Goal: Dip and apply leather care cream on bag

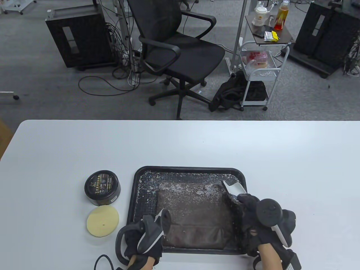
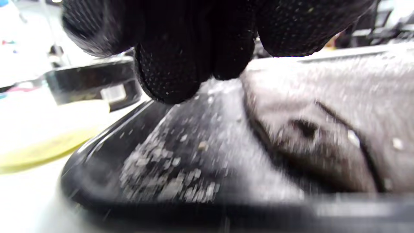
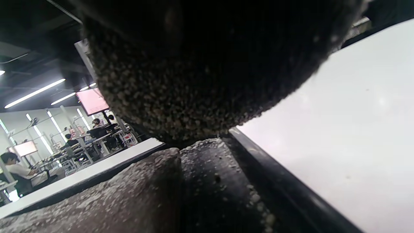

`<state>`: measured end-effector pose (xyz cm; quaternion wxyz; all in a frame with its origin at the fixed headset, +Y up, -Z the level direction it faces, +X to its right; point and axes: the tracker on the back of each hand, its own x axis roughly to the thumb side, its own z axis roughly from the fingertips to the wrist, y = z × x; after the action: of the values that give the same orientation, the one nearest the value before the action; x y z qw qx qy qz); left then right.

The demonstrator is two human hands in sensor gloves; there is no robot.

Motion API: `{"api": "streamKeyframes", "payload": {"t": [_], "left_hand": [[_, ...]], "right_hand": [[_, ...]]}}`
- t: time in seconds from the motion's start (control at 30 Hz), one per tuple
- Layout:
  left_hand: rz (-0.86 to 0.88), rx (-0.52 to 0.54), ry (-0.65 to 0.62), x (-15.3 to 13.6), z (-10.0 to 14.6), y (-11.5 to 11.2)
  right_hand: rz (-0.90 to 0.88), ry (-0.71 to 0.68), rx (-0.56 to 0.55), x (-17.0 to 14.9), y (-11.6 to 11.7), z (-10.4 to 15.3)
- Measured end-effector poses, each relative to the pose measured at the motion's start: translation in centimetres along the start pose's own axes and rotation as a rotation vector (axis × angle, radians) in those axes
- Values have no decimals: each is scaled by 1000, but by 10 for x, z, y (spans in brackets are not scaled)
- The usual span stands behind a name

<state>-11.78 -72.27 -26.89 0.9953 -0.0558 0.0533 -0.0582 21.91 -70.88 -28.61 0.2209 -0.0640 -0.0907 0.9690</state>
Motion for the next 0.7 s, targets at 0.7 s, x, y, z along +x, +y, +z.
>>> {"api": "streamKeyframes", "payload": {"t": [0.7], "left_hand": [[52, -221, -400, -16, -34, -42]], "right_hand": [[150, -189, -15, 139, 52, -3]]}}
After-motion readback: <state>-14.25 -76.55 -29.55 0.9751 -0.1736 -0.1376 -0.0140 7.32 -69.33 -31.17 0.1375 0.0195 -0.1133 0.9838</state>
